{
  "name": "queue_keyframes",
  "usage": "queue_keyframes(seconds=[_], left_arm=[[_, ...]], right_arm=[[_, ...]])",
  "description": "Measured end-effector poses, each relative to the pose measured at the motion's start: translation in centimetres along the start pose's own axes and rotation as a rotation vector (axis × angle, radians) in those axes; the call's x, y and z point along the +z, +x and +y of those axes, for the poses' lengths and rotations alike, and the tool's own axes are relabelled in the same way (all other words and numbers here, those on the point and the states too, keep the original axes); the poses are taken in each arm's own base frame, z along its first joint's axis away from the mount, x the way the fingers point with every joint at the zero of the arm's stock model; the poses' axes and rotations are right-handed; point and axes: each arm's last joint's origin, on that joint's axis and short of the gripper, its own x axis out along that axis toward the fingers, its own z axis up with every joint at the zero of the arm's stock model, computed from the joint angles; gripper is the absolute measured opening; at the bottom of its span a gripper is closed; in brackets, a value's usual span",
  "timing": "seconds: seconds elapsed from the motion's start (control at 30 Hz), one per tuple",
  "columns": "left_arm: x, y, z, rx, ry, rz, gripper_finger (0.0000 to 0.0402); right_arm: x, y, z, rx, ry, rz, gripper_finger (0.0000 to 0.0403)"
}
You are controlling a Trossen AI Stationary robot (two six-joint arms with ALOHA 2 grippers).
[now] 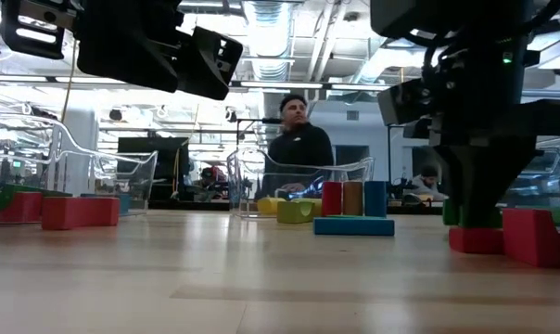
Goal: Sort blocks by size
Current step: Put the green arch block into the left transparent bin
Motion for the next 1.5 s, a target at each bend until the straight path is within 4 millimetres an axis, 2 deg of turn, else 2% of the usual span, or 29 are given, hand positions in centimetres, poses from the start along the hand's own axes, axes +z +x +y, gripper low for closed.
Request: queue_keyframes(seconds=[0.43,0.7,0.9,1.1,1.27,1.5], left_arm=[[0.0,0.0,0.0,0.001,-0.002,0.0,0.018],[0.2,0.0,0.2,0.062,0.006,-0.006,0.018],[0.4,-0.2,0.4,0.092,0.042,-0.012,0.018],[1.3,-1.6,0.6,0.128,0.089,-0.054,0.018],[1.9,-2.6,0.7,0.175,0.145,-0.071,0.018],[1.9,-3.0,1.2,0.154,0.203,-0.09,0.018]], right_arm=[[-0.1,0.2,0.0,-0.005,0.005,-0.011,0.0074],[1.4,-0.7,0.3,0.021,-0.011,-0.119,0.0073],[3.2,-2.8,0.5,0.018,-0.065,-0.228,0.0073],[4.9,-5.6,0.9,0.013,-0.139,-0.343,0.0073],[6.2,-8.6,1.5,0.023,-0.23,-0.458,0.0072],[7.3,-13.2,2.8,0.033,-0.356,-0.627,0.0072]])
